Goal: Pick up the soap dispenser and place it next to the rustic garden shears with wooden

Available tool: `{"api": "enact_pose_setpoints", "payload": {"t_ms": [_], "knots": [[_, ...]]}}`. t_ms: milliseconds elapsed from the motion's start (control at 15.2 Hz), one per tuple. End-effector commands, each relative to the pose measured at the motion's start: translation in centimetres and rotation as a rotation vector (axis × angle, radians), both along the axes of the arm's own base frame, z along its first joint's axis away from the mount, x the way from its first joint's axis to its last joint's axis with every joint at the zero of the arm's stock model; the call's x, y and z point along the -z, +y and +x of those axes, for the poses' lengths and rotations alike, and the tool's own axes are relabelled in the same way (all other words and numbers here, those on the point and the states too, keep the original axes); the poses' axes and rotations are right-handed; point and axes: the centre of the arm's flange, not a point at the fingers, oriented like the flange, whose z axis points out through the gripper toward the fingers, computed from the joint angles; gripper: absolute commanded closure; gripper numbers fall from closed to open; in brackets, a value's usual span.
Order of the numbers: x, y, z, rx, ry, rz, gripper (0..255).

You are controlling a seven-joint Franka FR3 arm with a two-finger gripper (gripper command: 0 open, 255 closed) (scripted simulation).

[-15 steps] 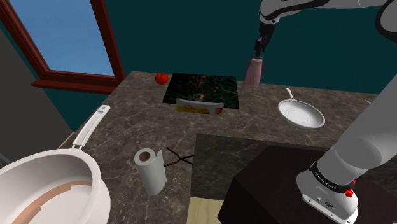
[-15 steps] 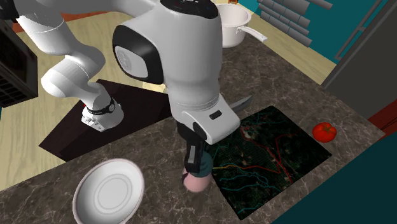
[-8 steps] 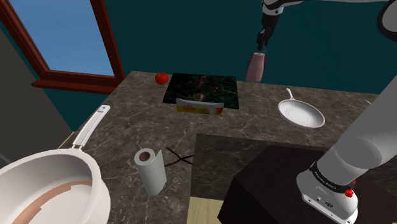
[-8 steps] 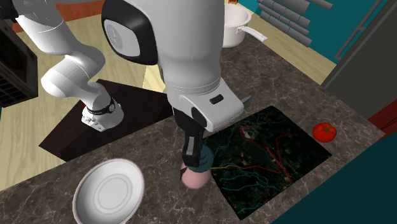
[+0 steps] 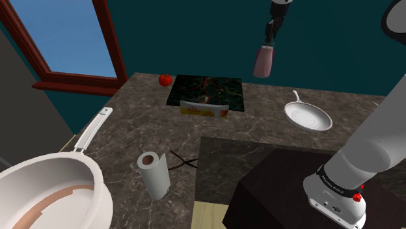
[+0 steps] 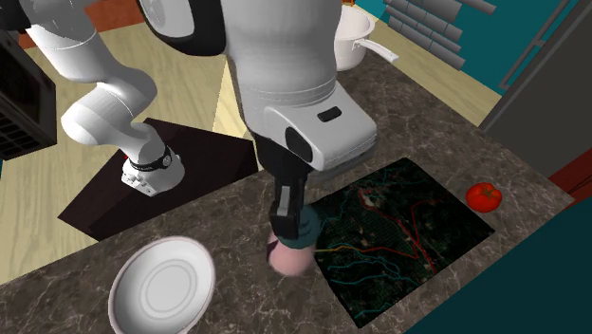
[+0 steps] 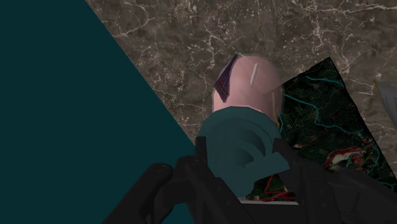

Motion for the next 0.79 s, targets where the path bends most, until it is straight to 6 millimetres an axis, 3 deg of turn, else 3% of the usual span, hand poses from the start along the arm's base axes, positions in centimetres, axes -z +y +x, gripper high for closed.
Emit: {"api": "enact_pose_setpoints", "payload": {"t_ms": [0,726], "knots": [[-1.0,0.0,0.0,0.000,0.000,0.000,255],[-6.9,0.0,0.0,0.000,0.000,0.000,255]]}}
